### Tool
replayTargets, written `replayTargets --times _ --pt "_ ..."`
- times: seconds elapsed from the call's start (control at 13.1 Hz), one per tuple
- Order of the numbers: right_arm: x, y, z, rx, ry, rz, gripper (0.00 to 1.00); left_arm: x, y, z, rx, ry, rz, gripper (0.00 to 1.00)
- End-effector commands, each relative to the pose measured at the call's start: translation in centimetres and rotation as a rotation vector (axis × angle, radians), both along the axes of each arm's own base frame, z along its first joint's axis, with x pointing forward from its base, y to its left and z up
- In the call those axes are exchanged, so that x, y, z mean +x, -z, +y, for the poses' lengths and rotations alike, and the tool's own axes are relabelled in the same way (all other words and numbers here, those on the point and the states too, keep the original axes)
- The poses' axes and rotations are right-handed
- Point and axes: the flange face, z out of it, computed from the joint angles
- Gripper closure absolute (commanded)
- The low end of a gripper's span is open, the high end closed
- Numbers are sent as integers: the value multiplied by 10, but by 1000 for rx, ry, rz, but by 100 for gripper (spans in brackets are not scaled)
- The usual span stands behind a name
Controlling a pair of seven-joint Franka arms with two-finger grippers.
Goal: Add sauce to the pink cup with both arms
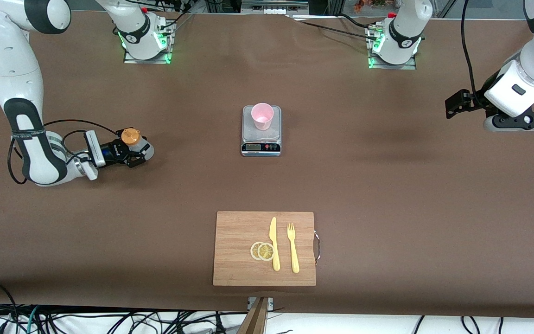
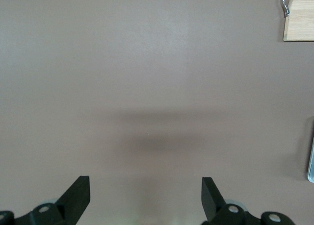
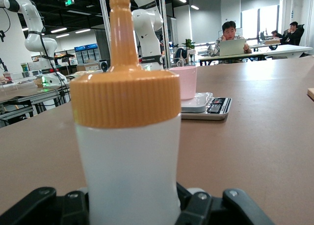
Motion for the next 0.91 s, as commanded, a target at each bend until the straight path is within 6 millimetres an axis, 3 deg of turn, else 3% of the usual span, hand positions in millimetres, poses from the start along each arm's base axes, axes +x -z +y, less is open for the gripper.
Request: replayTargets --times 0.0,0.84 --pt "-6 5 -15 60 37 52 1 0 -5 0 -19 18 5 0" --pt "-3 -1 -22 32 48 84 0 0 -6 -1 -19 19 3 0"
